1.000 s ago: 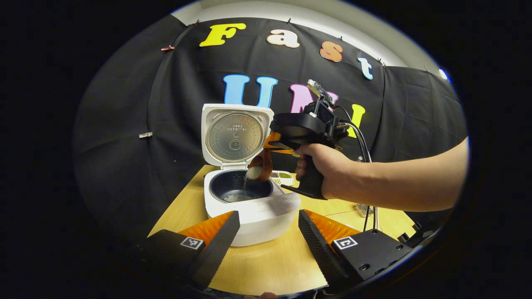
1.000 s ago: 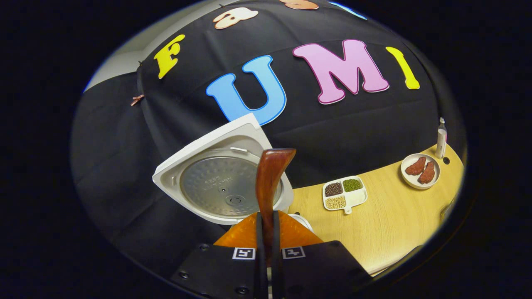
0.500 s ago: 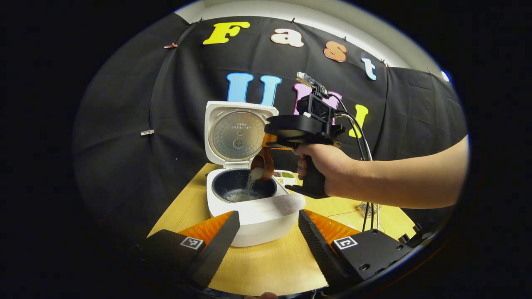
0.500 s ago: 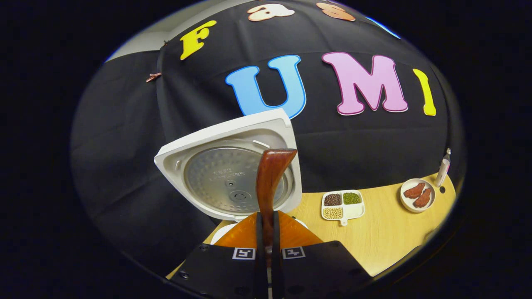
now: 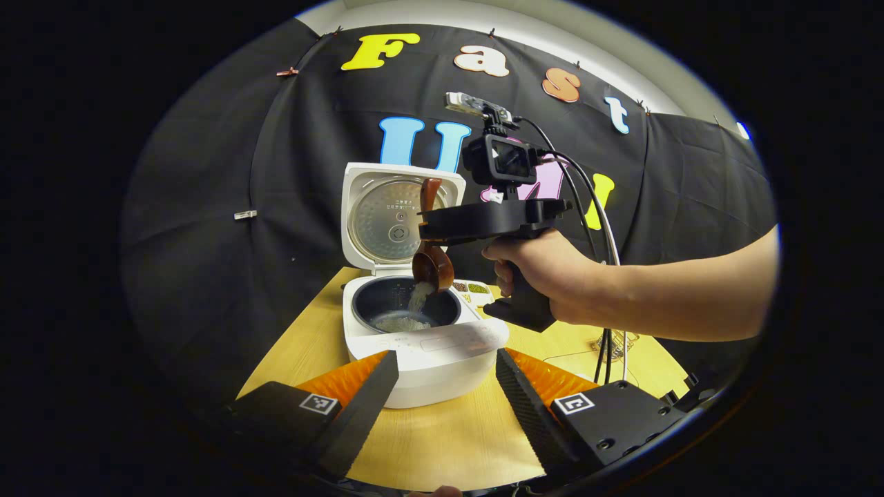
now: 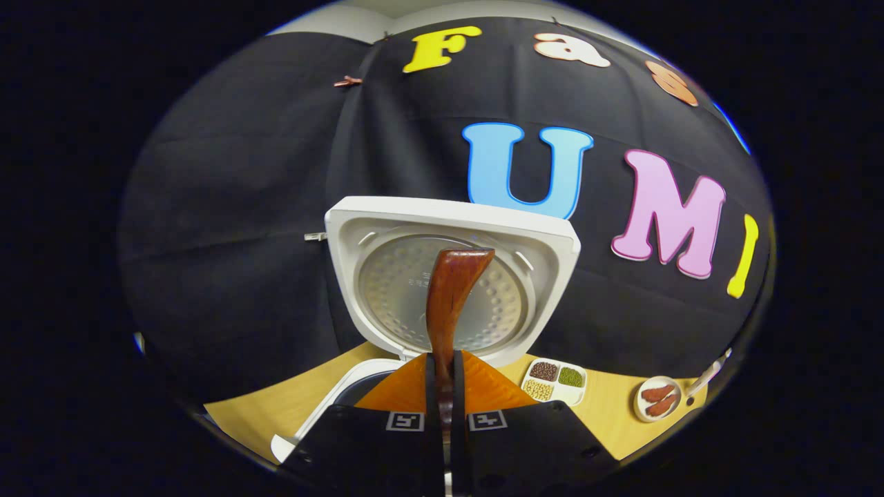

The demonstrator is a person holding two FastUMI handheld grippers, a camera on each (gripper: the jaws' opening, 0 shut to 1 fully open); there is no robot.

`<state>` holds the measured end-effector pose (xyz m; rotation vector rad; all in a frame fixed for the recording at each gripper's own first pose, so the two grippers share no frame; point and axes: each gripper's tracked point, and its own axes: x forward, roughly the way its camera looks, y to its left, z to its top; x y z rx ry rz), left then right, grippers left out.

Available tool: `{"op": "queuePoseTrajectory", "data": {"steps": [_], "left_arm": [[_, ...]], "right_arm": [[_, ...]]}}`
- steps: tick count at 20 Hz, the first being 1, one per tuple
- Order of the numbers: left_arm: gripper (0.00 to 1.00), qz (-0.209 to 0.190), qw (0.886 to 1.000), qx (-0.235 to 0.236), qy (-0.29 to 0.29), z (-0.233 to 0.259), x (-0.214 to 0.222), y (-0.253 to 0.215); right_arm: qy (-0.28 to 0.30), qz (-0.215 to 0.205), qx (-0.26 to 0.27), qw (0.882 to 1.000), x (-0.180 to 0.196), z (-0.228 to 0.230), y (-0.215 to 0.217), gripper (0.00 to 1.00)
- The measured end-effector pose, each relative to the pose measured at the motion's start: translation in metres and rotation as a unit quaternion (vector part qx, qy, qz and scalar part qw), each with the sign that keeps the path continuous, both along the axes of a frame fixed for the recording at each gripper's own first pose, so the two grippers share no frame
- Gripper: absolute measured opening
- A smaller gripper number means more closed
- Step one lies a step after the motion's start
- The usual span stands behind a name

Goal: Close the left gripper, press the button to open the rice cooker; take a wooden spoon from the chopstick holder with the right hand, scoop a spoonful of rice and pour it into the rice cooker, then put the wooden spoon back into the chopstick holder.

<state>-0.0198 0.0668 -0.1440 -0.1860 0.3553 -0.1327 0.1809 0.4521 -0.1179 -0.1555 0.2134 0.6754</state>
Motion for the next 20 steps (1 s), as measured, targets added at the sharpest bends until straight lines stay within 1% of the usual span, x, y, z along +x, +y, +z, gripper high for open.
{"op": "queuePoseTrajectory", "data": {"steps": [2, 4, 6, 7, 9, 11, 12, 13, 16, 18, 20], "left_arm": [[0.98, 0.003, 1.000, 0.001, -0.001, -0.001, 0.001, 0.001], [0.98, 0.008, 1.000, 0.001, 0.000, -0.002, 0.000, 0.004], [0.98, 0.011, 1.000, 0.002, -0.004, -0.001, -0.001, 0.005], [0.98, 0.010, 1.000, 0.002, -0.004, -0.001, -0.001, 0.005], [0.98, 0.013, 1.000, 0.003, -0.004, -0.001, -0.002, 0.005], [0.98, 0.014, 1.000, 0.003, -0.007, 0.002, -0.004, 0.004], [0.98, 0.014, 1.000, 0.003, -0.008, 0.002, -0.004, 0.004], [0.98, 0.014, 1.000, 0.004, -0.008, 0.001, -0.005, 0.003], [0.98, 0.018, 1.000, 0.005, -0.008, 0.003, -0.008, 0.004], [0.98, 0.020, 1.000, 0.007, -0.009, 0.005, -0.011, 0.004], [0.98, 0.020, 1.000, 0.008, -0.009, 0.005, -0.014, 0.003]], "right_arm": [[-0.036, 0.030, -0.033, 0.998, -0.009, 0.003, 0.008, 0.09], [-0.068, 0.062, -0.057, 0.994, -0.022, 0.005, 0.019, 0.08], [-0.108, 0.088, -0.090, 0.986, -0.032, 0.009, 0.030, 0.08], [-0.122, 0.103, -0.105, 0.982, -0.039, 0.005, 0.033, 0.08], [-0.137, 0.125, -0.130, 0.974, -0.048, -0.003, 0.037, 0.08], [-0.146, 0.134, -0.147, 0.969, -0.052, -0.007, 0.040, 0.08], [-0.138, 0.131, -0.143, 0.971, -0.052, -0.008, 0.039, 0.08], [-0.122, 0.121, -0.128, 0.977, -0.047, -0.007, 0.037, 0.08], [-0.045, 0.071, -0.059, 0.995, -0.032, -0.004, 0.024, 0.08], [0.009, 0.033, -0.015, 0.999, -0.018, -0.003, 0.012, 0.09], [0.055, 0.005, 0.029, 0.998, -0.009, -0.004, -0.004, 0.09]]}}
